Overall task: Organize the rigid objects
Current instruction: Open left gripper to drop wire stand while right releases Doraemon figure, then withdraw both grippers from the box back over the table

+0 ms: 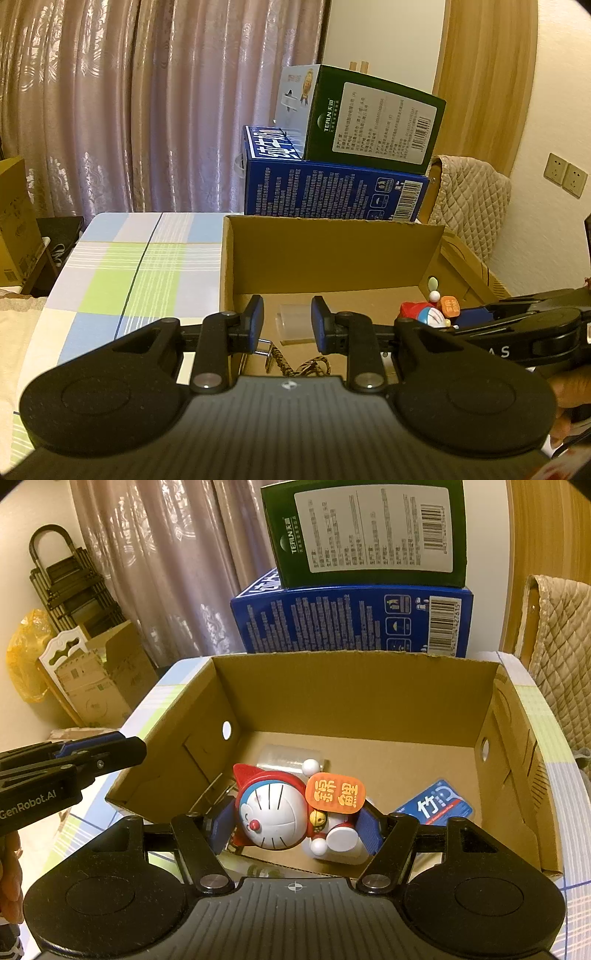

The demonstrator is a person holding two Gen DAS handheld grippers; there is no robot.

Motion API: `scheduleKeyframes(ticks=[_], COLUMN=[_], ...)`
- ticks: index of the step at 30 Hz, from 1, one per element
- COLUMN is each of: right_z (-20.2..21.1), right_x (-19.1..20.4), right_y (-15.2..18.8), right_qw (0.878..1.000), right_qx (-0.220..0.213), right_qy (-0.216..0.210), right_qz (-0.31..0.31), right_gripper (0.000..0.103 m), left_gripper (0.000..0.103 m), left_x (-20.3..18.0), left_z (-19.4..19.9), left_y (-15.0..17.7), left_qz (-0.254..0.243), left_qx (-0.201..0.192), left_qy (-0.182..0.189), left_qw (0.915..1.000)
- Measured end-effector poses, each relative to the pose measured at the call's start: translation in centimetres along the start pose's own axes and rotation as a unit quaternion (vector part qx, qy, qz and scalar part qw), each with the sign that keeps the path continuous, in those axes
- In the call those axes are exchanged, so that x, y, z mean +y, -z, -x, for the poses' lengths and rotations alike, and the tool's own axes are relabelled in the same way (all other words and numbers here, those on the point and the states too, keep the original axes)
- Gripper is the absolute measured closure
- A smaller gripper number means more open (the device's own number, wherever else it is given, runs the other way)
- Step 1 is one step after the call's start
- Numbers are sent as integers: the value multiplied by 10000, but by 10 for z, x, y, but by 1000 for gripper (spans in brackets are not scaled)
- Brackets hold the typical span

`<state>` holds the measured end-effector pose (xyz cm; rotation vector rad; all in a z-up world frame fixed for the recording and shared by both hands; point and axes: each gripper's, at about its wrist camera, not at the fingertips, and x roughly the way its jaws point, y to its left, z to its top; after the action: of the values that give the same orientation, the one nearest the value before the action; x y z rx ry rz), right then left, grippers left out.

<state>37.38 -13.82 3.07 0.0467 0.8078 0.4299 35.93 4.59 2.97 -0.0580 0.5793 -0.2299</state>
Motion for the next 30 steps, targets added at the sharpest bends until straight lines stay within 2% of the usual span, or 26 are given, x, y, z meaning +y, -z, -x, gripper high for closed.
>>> scheduleKeyframes(ticks=[23, 30], right_z=[4, 16], right_x=[1, -3], right_y=[-2, -3], right_qw=[9999, 9996], right_qx=[-106, -267], right_qy=[2, 30], right_qz=[54, 9], right_gripper=[39, 39], left_gripper=[80, 78], left_x=[-3, -4], left_z=[-1, 4], left_y=[2, 0], left_qz=[-41, -42], left_qx=[37, -65], left_qy=[39, 28], left_qw=[10000, 10000])
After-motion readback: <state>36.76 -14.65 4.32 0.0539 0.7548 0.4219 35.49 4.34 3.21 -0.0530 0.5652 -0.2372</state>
